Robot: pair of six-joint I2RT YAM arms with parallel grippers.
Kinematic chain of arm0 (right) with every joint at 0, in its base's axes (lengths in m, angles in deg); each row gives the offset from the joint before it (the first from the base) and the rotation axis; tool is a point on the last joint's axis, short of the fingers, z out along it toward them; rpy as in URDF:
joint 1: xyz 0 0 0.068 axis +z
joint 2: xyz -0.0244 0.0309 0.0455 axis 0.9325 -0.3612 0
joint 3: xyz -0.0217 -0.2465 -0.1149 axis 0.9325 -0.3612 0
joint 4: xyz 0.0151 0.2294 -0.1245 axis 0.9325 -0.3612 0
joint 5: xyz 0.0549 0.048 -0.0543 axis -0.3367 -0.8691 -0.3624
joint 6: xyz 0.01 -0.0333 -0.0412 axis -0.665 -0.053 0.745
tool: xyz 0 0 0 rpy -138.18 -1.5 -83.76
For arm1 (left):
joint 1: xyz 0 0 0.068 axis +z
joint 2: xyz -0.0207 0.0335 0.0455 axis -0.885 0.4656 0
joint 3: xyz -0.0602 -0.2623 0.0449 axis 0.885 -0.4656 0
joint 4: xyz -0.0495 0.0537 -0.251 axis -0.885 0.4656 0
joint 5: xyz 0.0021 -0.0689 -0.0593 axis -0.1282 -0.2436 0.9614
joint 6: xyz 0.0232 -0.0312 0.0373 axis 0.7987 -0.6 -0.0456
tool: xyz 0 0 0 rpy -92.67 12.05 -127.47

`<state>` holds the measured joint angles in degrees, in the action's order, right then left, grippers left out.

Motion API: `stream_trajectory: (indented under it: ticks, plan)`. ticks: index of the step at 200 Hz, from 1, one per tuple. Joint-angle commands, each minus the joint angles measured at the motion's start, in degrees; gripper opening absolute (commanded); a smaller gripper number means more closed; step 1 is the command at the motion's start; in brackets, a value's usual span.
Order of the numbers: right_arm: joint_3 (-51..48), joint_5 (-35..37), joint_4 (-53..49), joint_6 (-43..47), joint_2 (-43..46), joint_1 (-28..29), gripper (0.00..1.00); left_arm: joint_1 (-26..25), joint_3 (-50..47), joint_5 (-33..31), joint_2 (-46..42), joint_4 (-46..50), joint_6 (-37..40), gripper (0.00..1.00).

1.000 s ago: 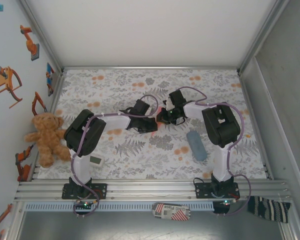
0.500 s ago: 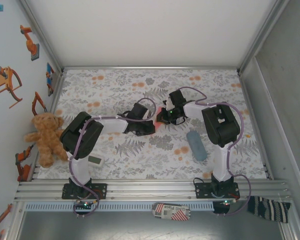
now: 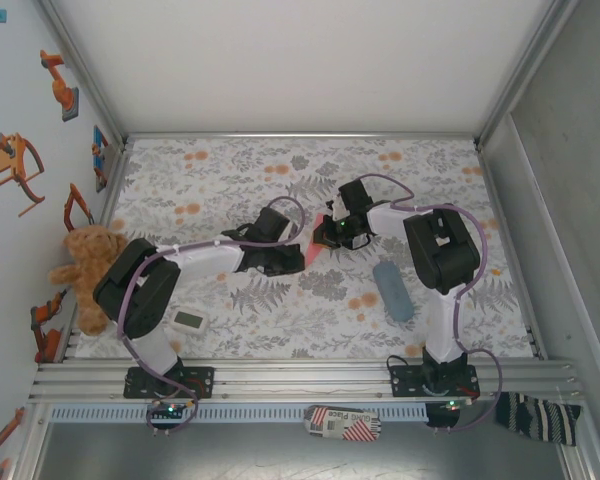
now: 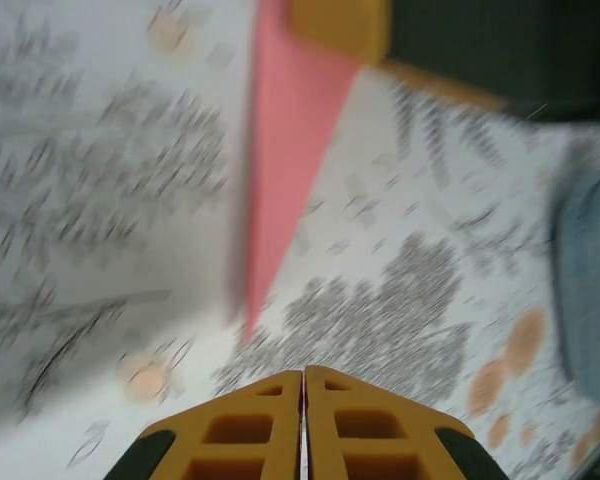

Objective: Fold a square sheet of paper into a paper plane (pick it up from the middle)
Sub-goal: Fold the wing for the fifth time at the center of the table.

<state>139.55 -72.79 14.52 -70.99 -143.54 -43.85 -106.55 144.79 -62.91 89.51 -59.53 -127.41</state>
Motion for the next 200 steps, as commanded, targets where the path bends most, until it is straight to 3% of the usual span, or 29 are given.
stream_trajectory:
  ticks: [1, 89, 160, 200]
  plan:
    - [-0.9, 3.6, -1.5, -1.0, -2.4, -0.7, 0.09, 0.2, 4.6, 0.3, 4.0, -3.8, -0.7, 0.11]
    - [0.5, 1.5, -1.3, -1.2, -1.4, -0.7, 0.09, 1.8, 7.8, 0.2, 14.1, -6.7, -1.8, 0.04]
    - [6.1, 2.1, -6.3, 5.0, 4.2, -1.8, 0.10, 1.8, 4.7, -2.0, 14.9, -1.6, -2.7, 0.02]
    - [9.2, 5.3, -9.6, 8.1, 2.1, -2.9, 0.10, 1.8, 4.7, -2.0, 14.6, -1.1, -2.7, 0.02]
